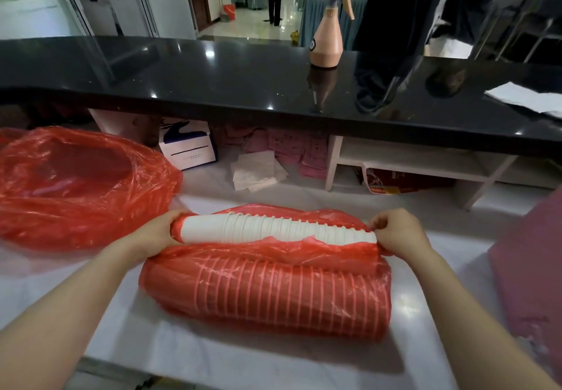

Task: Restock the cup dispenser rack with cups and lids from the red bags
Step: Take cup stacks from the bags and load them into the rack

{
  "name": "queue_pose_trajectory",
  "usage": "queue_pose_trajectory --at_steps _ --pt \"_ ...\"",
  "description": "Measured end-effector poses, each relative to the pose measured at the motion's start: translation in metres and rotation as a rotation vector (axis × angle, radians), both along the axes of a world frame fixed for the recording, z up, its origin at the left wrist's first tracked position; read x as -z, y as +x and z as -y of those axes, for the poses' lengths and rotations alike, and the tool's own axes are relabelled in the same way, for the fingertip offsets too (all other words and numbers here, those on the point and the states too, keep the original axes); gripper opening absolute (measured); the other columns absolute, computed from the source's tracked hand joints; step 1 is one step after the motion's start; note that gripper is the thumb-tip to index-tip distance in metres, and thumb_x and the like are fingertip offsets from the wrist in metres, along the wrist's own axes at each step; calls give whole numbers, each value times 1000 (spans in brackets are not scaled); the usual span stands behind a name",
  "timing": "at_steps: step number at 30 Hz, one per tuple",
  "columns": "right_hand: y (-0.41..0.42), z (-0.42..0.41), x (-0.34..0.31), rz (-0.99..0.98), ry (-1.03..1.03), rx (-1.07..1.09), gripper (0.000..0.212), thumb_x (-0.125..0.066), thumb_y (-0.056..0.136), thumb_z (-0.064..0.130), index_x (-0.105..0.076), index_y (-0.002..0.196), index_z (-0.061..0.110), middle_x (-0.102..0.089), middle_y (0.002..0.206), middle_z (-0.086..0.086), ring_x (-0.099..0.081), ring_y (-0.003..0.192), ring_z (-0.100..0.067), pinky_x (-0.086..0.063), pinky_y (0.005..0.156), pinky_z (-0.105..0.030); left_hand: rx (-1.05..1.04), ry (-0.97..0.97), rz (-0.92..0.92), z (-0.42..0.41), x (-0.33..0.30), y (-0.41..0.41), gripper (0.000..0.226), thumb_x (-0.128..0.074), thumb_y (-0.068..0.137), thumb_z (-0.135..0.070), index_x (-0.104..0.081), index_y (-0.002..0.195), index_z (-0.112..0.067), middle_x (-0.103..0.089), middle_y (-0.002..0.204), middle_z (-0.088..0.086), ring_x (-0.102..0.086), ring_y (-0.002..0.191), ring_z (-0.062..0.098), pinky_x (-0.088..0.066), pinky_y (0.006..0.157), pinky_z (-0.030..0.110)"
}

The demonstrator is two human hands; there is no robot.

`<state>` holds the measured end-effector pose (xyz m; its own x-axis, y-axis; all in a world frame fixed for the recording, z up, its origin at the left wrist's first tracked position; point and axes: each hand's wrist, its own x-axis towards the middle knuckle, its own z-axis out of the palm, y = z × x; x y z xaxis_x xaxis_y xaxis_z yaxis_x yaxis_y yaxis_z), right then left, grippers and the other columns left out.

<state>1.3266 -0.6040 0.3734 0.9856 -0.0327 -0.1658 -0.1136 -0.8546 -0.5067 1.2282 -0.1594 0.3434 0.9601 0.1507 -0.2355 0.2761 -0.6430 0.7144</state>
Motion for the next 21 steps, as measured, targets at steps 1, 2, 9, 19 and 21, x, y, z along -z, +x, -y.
queue_pose_trajectory --at_steps 1,2,9,19,21 --pt "-3 1 -5 -32 -8 10 31 -50 71 1 -65 56 23 -64 52 7 -60 41 -9 -46 48 -21 -5 12 2 1 0 0 66 -88 62 -14 -55 115 -34 -59 106 -12 -56 96 4 -41 81 21" --pt "-4 2 -7 -35 -6 6 30 -51 74 4 -61 50 20 -60 45 7 -56 37 -5 -42 45 -20 -12 20 9 1 -1 -1 67 -88 62 -12 -55 118 -29 -60 106 -10 -56 95 5 -41 82 23" --pt "-31 -36 -23 289 -162 -310 42 -73 76 39 -65 115 26 -54 114 0 -49 113 -21 -44 87 -35 -124 -98 6 3 6 -4 46 -82 72 -19 -61 112 -18 -70 100 -4 -65 91 12 -46 77 23" --pt "-25 -96 -35 91 -208 -695 64 -68 72 38 -51 133 26 -56 129 -1 -51 120 -25 -47 95 -42 -302 -469 10 3 -1 -4 42 -75 70 3 -66 106 -18 -74 89 10 -72 76 20 -55 61 25" --pt "-24 -108 -30 65 -297 -713 86 -72 69 56 -38 141 25 -47 135 -3 -44 124 -28 -42 99 -46 -314 -489 17 9 -5 0 47 -70 72 9 -65 110 -18 -74 88 10 -72 72 20 -55 56 24"
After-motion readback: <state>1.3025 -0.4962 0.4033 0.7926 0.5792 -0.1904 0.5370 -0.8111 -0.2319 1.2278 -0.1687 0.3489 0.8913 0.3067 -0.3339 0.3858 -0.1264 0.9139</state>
